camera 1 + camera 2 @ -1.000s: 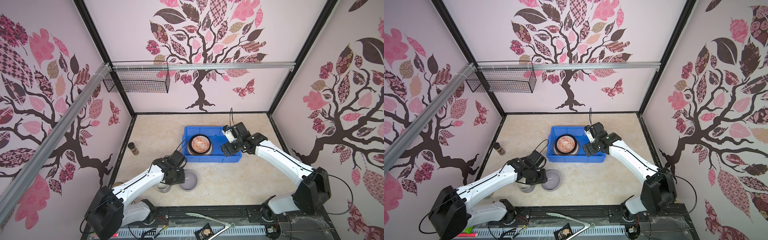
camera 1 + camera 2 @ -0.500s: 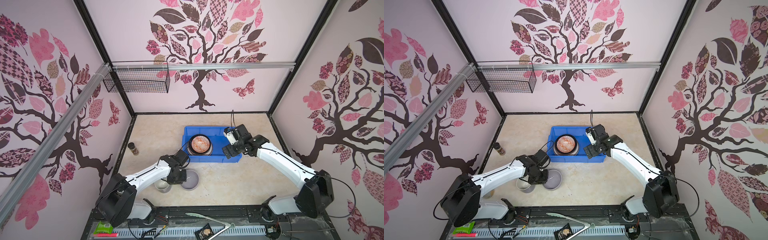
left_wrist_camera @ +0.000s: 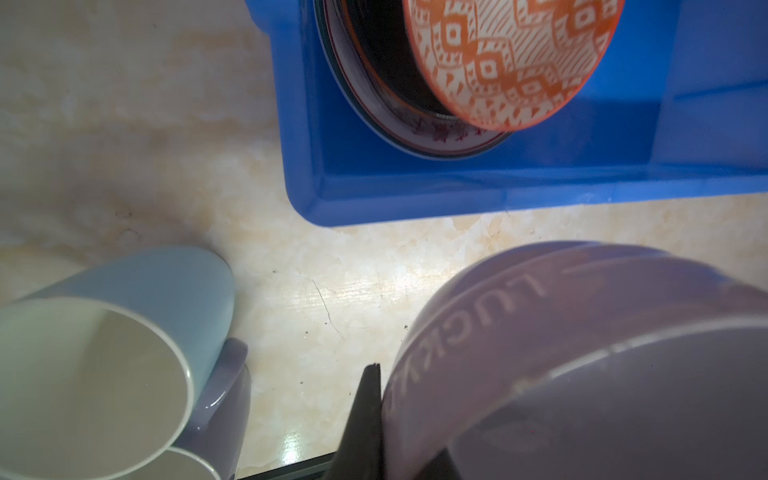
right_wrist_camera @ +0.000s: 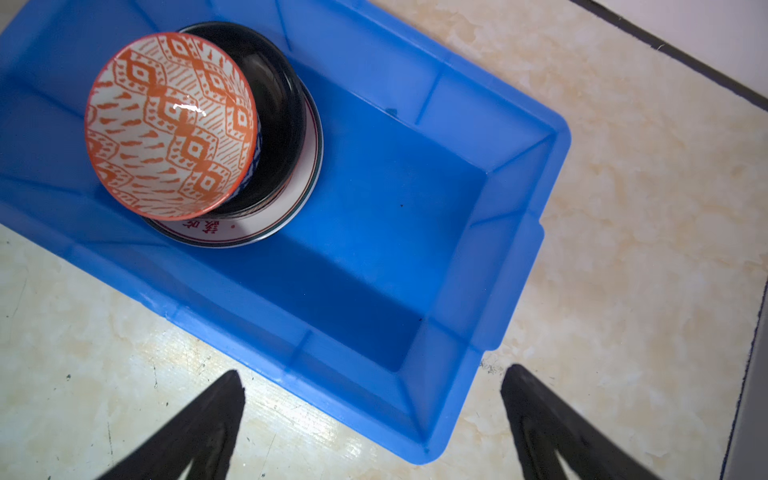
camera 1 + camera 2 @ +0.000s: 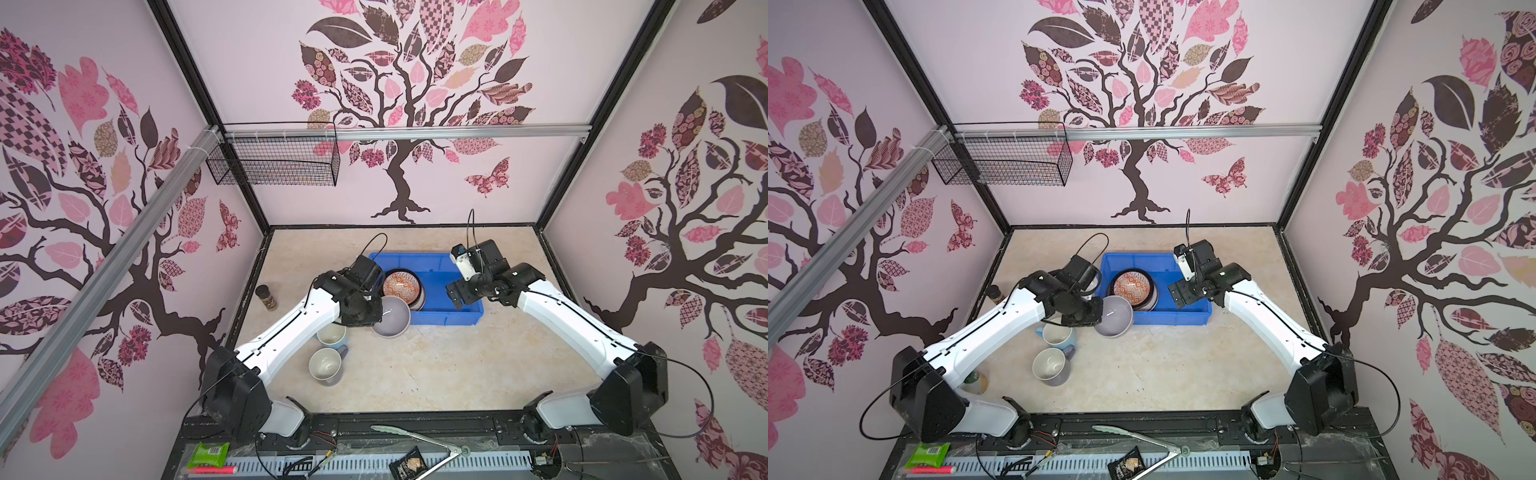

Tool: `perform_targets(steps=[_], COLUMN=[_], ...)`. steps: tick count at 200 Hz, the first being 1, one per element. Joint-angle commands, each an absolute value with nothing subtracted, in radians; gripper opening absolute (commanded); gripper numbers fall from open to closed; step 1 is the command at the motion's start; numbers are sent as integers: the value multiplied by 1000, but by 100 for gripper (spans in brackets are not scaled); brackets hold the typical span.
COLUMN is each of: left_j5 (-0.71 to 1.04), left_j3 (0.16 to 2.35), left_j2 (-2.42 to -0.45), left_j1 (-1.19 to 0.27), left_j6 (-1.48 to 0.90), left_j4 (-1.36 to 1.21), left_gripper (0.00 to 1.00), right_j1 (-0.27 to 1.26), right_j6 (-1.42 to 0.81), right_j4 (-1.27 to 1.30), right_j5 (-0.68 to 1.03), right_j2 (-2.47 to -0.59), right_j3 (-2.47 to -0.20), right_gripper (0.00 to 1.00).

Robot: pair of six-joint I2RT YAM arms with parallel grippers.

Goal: Place the mixed dishes into the plastic bin
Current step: 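Lift the lavender bowl and lower it onto the patterned bowl in the bin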

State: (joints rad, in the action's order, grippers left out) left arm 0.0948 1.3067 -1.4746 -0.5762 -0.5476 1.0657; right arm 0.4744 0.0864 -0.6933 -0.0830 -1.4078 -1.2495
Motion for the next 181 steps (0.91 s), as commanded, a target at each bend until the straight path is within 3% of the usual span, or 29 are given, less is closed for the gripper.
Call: perform_targets(steps=[1,72,151,181], left_j5=[99,74,77,89], left_j3=[1428,1804,1875,1906], left_j2=[-1555,-1905,-2026,-2058], left_j1=[-526,-496,-482,-477], left_j6=[-480,-369,-329,-319], left_j4=[1066,1116,1099,1102], left_gripper=[0,0,2,9], right_j1=[459,416,390,382], right_j6=[91,96,98,98], right_j4=[-723,-718,-710,-718], right_j5=[-89,-115,-125,-114], right_j2=[-1434,-1460,-1508,-1542], right_j3=[-1295,-1321,-1332,-1362], right_gripper=[100,100,100,100])
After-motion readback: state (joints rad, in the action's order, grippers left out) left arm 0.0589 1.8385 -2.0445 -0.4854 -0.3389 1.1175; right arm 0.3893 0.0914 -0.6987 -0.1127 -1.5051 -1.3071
